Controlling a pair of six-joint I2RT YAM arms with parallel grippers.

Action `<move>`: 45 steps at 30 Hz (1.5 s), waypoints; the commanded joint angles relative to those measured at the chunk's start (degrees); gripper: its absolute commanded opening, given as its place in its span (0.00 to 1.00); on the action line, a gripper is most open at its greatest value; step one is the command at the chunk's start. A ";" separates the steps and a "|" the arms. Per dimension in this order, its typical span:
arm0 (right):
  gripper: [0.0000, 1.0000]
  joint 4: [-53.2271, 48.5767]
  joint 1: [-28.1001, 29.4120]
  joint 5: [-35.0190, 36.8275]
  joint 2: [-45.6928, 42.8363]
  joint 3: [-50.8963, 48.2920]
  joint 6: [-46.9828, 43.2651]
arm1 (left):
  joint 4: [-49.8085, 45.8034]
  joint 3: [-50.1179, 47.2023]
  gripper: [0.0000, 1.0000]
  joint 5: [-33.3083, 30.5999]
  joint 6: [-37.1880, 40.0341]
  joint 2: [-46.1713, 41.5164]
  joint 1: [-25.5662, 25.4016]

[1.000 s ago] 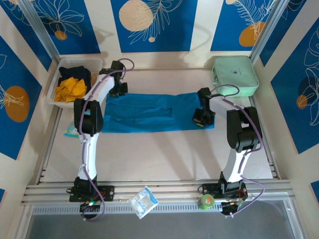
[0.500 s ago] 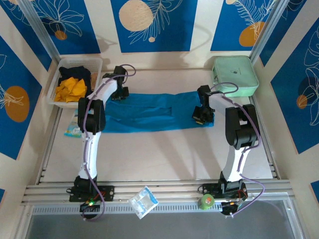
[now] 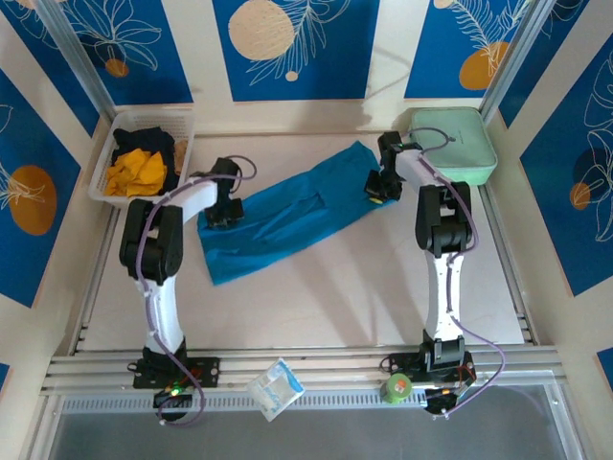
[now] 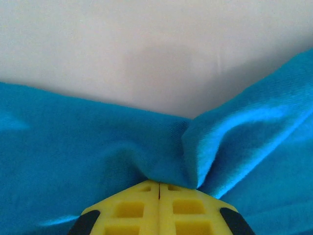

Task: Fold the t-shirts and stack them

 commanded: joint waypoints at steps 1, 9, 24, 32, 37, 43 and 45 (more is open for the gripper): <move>0.00 -6.29 -0.48 -3.09 7.80 8.82 -1.95 | -0.68 -10.04 0.00 5.98 -5.55 -2.83 -3.11; 0.00 -16.43 -0.80 -10.32 24.57 38.76 -2.90 | 13.39 -30.86 0.05 15.89 -21.77 -15.64 -11.97; 0.00 -14.57 -1.11 -14.97 23.49 41.46 -1.49 | 10.11 -37.07 0.18 10.85 -38.19 -30.95 -31.13; 0.00 -15.50 -0.47 -16.28 14.38 37.95 -2.06 | -1.16 -29.66 0.30 3.37 -32.76 -37.70 -31.14; 0.00 -10.50 1.65 -8.15 -1.14 17.38 0.60 | -2.18 -29.45 0.29 1.73 -29.26 -37.03 -30.64; 0.00 3.77 4.43 -6.70 -17.08 -13.51 8.66 | 4.21 -32.00 0.13 5.53 -26.81 -30.00 -30.03; 0.00 5.51 5.18 -5.91 -18.16 -17.44 11.16 | 5.90 -33.08 0.09 7.07 -26.88 -27.57 -30.09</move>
